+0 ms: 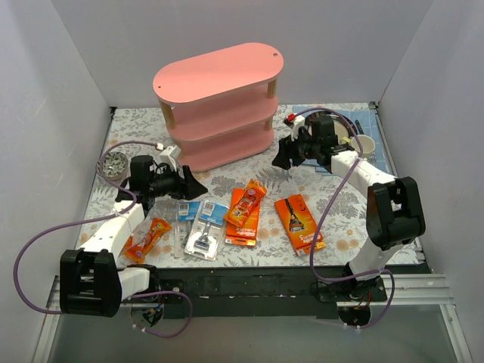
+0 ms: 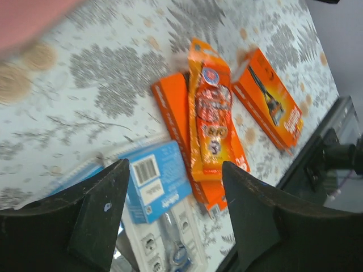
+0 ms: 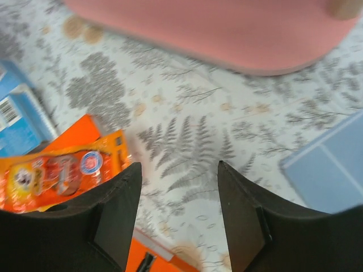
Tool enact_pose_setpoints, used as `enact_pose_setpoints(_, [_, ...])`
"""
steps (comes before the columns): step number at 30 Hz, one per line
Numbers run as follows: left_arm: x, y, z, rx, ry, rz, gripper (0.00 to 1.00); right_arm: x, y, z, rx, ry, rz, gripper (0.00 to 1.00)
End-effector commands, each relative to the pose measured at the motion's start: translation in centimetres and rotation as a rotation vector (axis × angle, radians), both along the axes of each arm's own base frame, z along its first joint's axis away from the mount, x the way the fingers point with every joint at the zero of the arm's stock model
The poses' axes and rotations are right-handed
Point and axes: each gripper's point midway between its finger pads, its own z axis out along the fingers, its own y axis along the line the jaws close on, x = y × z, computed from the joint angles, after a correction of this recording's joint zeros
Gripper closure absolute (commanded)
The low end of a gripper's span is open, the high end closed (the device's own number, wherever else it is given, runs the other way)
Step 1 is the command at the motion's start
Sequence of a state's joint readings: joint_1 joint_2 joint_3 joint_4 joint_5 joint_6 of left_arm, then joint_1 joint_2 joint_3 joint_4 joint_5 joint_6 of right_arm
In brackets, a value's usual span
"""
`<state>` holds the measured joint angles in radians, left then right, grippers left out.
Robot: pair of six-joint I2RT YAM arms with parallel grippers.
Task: Place and organize the shaving razors onto the shelf
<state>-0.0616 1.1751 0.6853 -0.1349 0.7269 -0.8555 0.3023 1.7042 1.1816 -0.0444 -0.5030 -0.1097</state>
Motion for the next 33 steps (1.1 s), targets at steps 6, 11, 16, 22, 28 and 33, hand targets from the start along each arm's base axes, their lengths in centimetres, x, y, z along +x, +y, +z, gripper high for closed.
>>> enact_pose_setpoints(6, [-4.9,-4.5,-0.2,-0.102,0.036,-0.235,0.45,-5.8,5.7,-1.0,0.068,0.095,0.261,0.36])
enact_pose_setpoints(11, [-6.0,-4.5,-0.4,-0.088,0.015,-0.277,0.47,-3.6,7.8,-2.5,0.061,0.122,0.269,0.36])
enact_pose_setpoints(16, [-6.6,-4.2,-0.1,-0.059,0.007,-0.292,0.45,-2.4,8.4,-4.2,0.047,0.137,0.280,0.35])
enact_pose_setpoints(22, [-5.8,-3.9,-0.1,-0.029,-0.004,-0.275,0.43,-3.9,8.4,-5.9,0.058,0.193,0.316,0.34])
enact_pose_setpoints(28, [-5.6,-4.1,-0.7,-0.051,0.040,-0.261,0.41,-5.1,8.1,-6.5,0.078,0.251,0.287,0.33])
enact_pose_setpoints(33, [-4.8,-4.7,0.5,-0.056,0.008,-0.276,0.39,-3.1,3.2,-5.2,0.000,0.226,0.079,0.32])
